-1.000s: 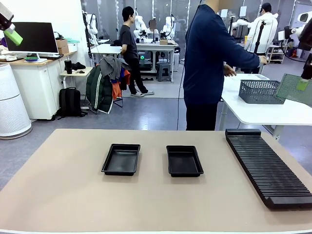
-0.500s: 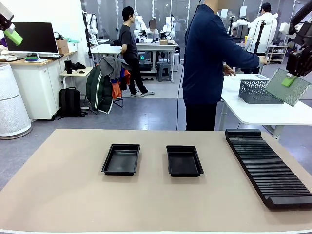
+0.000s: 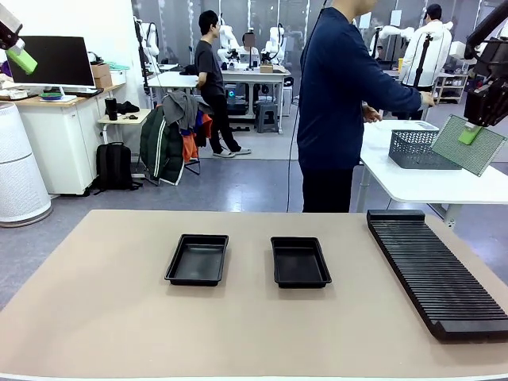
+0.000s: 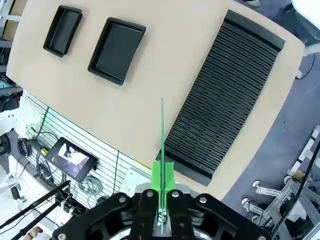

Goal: Inspect and transfer BCBs to ESD trays.
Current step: Pick up the Blank PCB from the PCB Rack and place it in the left ESD tray.

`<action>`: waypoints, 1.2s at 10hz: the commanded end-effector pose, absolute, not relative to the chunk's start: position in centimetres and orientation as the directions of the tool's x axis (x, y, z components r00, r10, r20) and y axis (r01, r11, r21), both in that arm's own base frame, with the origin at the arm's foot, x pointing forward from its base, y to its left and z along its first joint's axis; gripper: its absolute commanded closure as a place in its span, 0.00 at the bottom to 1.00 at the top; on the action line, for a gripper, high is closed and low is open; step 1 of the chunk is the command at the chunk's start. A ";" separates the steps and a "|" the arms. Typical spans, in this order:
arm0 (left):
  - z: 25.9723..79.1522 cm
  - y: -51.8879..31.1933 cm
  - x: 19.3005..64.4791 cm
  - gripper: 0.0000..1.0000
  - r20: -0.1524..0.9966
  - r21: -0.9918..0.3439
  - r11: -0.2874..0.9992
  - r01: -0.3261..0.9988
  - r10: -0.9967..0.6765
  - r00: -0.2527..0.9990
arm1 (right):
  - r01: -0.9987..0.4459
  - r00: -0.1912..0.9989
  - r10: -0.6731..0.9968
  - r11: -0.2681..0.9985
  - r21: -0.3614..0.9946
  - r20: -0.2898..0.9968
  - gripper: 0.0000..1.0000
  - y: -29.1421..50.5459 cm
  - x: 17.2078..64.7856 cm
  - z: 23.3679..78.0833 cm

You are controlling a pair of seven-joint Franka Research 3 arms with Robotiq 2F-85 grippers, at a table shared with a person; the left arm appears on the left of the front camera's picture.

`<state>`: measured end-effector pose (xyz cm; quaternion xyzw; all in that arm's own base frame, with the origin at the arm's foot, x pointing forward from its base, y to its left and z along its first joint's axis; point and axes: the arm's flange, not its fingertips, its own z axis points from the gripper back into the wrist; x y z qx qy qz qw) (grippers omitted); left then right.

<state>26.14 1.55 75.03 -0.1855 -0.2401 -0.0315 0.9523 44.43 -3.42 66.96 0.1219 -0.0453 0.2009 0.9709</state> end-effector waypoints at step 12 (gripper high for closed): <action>74.9 1.5 26.0 0.00 0.468 -0.340 0.929 0.148 0.030 0.883 | 0.024 1.000 -0.021 0.651 0.759 -0.014 0.97 23.8 49.0 46.3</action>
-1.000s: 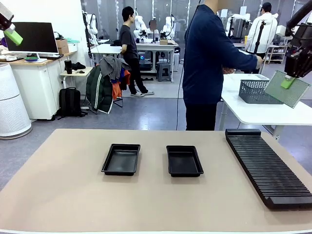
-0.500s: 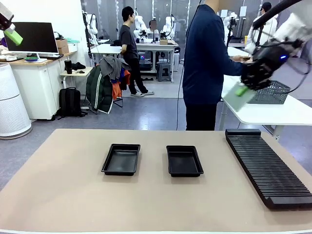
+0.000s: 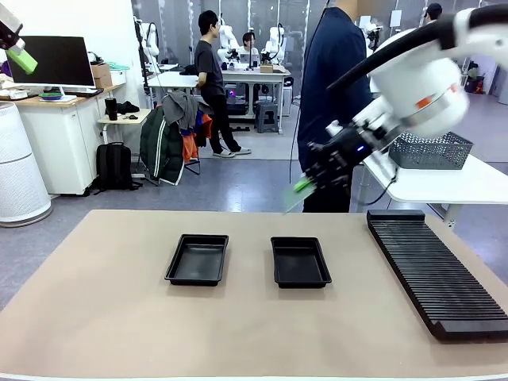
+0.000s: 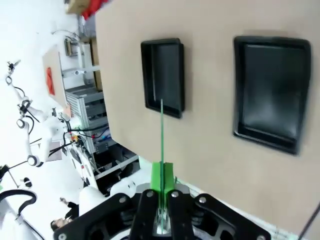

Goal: Inspect and transfer BCBs to ESD trays.
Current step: Pick up the Blank PCB from the PCB Rack and place it in the left ESD tray.

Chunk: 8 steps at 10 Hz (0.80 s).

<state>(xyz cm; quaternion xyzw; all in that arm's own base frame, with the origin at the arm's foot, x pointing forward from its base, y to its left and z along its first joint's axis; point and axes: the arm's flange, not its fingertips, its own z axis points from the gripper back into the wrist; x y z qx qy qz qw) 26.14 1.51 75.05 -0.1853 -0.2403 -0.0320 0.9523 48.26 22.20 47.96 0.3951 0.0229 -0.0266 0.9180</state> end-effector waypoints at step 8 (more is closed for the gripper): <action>74.9 1.5 26.0 0.00 0.468 -0.340 0.929 0.148 0.030 0.883 | -0.034 0.992 -0.078 0.568 0.823 0.095 0.97 42.0 48.8 35.3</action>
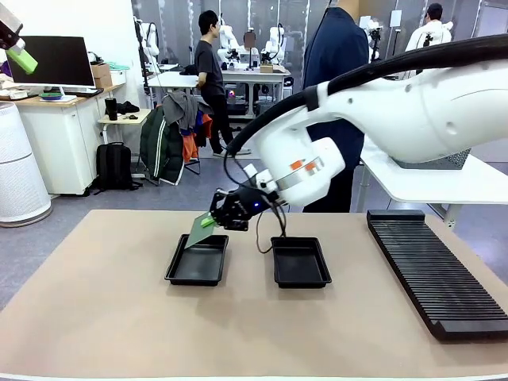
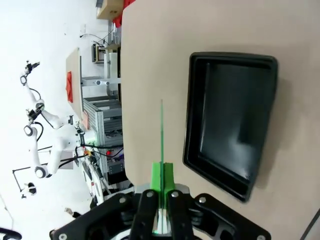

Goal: Inspect and transfer BCBs to ESD trays.
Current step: Pick up the Blank PCB from the PCB Rack and place it in the left ESD tray.

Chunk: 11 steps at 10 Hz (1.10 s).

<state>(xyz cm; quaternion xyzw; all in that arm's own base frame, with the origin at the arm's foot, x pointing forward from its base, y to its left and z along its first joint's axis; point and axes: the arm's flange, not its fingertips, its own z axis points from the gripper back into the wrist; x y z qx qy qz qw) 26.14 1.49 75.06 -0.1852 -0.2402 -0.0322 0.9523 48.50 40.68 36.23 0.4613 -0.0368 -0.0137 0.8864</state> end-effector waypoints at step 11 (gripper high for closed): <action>74.9 1.5 26.0 0.00 0.468 -0.340 0.929 0.148 0.030 0.883 | 0.033 0.997 -0.075 0.660 0.750 0.022 0.97 44.6 51.4 29.8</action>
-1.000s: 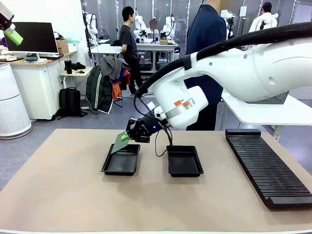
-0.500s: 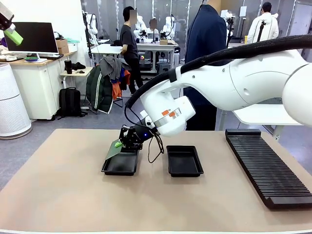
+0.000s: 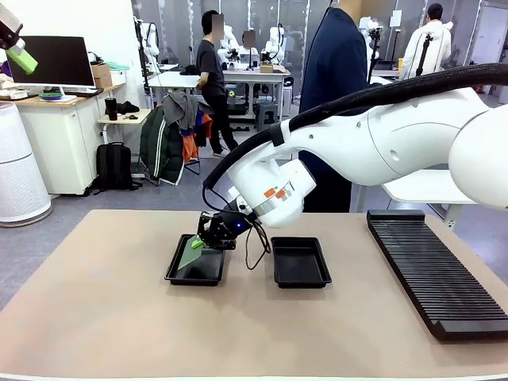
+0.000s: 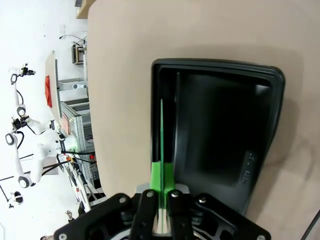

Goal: Inspect and transfer BCBs to ESD trays.
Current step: Pick up the Blank PCB from the PCB Rack and place it in the left ESD tray.

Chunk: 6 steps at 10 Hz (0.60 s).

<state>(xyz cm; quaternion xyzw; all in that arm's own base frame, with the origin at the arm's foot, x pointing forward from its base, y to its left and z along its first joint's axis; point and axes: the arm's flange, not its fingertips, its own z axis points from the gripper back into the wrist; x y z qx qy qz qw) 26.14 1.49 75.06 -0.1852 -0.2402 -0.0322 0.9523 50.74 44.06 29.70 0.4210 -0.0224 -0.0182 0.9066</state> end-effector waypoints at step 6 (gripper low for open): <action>74.9 1.5 26.0 0.00 0.468 -0.340 0.929 0.148 0.030 0.883 | 0.055 0.997 -0.077 0.687 0.725 -0.003 0.97 45.1 52.3 28.5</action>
